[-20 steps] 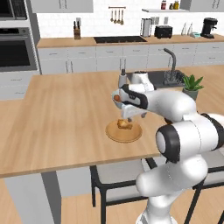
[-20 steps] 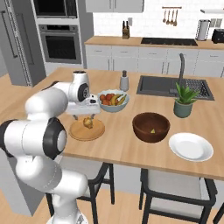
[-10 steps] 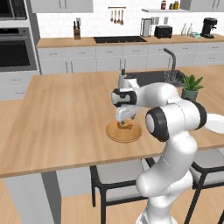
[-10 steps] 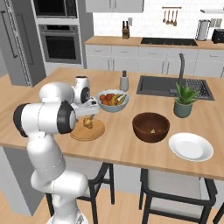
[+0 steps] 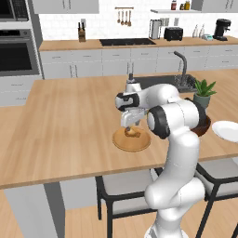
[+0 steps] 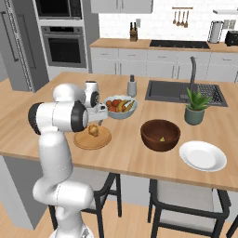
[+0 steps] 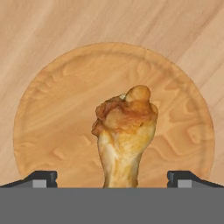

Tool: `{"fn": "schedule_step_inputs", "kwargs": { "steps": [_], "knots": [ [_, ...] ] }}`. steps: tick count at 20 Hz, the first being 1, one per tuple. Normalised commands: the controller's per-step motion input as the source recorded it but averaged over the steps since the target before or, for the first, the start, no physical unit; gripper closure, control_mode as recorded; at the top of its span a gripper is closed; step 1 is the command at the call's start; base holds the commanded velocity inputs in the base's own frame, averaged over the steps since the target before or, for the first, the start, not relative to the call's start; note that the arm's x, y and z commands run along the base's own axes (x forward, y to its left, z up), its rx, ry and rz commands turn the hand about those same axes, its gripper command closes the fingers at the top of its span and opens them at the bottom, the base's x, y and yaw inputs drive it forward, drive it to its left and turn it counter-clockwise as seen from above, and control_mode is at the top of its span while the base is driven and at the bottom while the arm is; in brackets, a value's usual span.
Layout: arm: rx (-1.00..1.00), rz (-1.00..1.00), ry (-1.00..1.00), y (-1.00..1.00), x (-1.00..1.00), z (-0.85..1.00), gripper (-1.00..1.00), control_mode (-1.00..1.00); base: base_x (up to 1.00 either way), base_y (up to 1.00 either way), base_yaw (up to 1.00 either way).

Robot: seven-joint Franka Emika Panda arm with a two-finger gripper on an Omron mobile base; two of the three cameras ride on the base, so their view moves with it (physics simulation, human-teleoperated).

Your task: Pick the chicken drumstick and lemon wedge from their plates and place them in the bowl. Then put the bowl in the fridge.

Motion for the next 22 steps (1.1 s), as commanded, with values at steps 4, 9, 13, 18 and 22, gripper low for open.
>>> {"fn": "schedule_step_inputs", "kwargs": {
  "steps": [4, 9, 13, 18, 22],
  "knots": [
    [0.0, 0.0, 0.0, 0.04, 0.26, -0.48, -1.0, -1.0, 0.0, 0.0, 0.0],
    [0.0, 0.0, 0.01, 0.01, 0.04, -0.44, -1.0, -1.0, 0.0, 0.0, 0.0],
    [-0.01, 0.0, 0.01, 0.04, 0.06, -0.51, 1.0, -1.0, 0.0, 0.0, 0.0],
    [0.0, 0.0, 0.0, 0.0, -0.22, -0.1, 1.0, -1.0, 0.0, 0.0, 0.0],
    [0.0, -0.05, -0.09, -0.31, -0.91, 0.61, 1.0, -1.0, 0.0, 0.0, 0.0]
  ]
}}
